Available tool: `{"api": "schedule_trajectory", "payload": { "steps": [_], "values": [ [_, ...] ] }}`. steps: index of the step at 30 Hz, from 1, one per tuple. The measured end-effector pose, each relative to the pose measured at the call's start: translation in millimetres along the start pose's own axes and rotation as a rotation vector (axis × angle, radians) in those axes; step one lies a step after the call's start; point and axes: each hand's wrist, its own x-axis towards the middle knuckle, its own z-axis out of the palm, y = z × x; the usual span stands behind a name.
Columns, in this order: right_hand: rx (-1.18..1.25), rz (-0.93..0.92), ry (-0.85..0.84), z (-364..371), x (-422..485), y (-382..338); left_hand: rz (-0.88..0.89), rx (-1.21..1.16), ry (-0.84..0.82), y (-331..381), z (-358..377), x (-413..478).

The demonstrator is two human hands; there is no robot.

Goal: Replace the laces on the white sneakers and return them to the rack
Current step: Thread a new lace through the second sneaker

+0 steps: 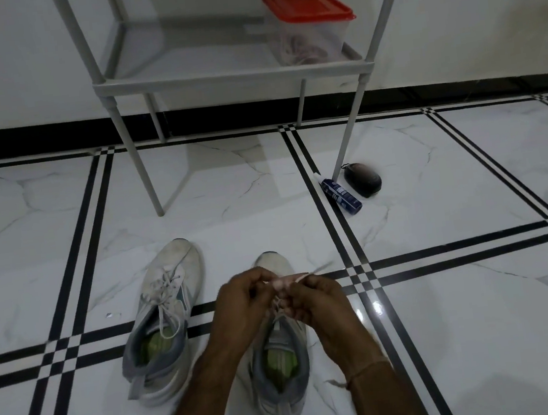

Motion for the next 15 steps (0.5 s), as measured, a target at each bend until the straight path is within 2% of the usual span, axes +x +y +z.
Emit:
{"api": "schedule_trajectory", "payload": {
  "steps": [3, 5, 9, 11, 12, 15],
  "values": [
    [0.049, 0.008, 0.002, -12.0, -0.3, 3.7, -0.042, 0.028, 0.069, -14.2, -12.5, -1.0],
    [-0.015, -0.005, 0.013, -18.6, 0.0, 9.6, -0.083, 0.017, 0.089, -24.8, -18.9, -5.4],
    [-0.093, -0.005, 0.026, -18.4, 1.1, 15.7, -0.124, 0.27, 0.181, -27.3, -15.7, -16.4],
    [-0.111, -0.016, 0.05, -16.9, 1.5, 16.3, -0.099, 0.383, 0.248, -24.8, -11.5, -19.6],
    [-0.157, -0.034, 0.066, -16.9, 2.1, 16.8, -0.047, 0.363, 0.261, -23.3, -8.2, -21.4],
    [-0.272, -0.078, 0.014, -17.0, 2.9, 16.1, 0.029, 0.217, 0.118, -15.6, 3.8, -19.2]
  ]
}}
